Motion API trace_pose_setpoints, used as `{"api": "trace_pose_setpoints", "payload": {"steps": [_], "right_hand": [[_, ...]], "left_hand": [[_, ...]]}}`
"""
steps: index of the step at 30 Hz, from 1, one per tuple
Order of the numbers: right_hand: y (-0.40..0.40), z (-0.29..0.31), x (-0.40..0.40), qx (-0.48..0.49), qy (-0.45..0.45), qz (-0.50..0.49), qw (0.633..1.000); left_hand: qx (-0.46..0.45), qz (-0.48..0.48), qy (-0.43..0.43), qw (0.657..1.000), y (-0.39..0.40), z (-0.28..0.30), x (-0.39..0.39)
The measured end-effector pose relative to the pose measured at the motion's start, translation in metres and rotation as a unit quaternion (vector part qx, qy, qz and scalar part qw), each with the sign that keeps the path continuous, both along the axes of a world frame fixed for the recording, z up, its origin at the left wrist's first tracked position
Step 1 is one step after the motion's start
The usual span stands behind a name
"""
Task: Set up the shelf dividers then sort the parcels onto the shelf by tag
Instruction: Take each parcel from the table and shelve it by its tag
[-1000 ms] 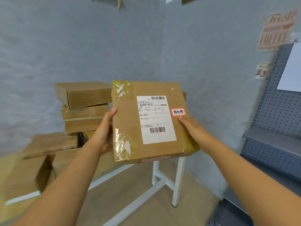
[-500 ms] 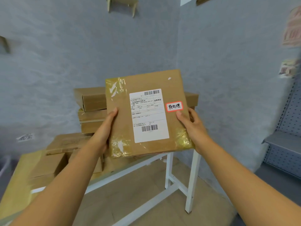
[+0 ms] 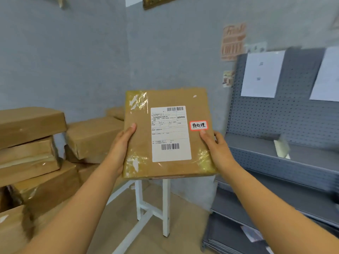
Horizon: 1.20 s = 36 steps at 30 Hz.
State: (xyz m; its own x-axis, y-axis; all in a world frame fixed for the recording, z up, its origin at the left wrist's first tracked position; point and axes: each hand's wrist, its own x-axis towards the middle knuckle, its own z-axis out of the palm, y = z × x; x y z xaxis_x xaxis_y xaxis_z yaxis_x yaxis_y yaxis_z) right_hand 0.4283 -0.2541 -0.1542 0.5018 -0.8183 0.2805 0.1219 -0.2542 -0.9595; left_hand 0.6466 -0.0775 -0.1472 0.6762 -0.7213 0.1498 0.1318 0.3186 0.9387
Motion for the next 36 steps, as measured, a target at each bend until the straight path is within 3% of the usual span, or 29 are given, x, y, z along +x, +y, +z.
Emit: {"api": "trace_pose_setpoints", "payload": {"steps": [8, 15, 26, 36], "right_hand": [[-0.042, 0.017, -0.121, -0.023, 0.017, -0.141, 0.99], [-0.065, 0.037, -0.219, -0.06, 0.015, -0.213, 0.975], [-0.116, 0.041, -0.353, -0.071, 0.002, -0.261, 0.963], [-0.187, 0.015, -0.495, -0.035, 0.008, -0.383, 0.923]], "left_hand": [[-0.015, -0.139, 0.038, 0.99, -0.107, 0.017, -0.084], [-0.042, -0.218, 0.018, 0.975, -0.162, 0.045, -0.174], [-0.048, -0.277, -0.007, 0.96, -0.243, 0.053, -0.297], [-0.01, -0.343, -0.029, 0.939, -0.372, 0.046, -0.435]]}}
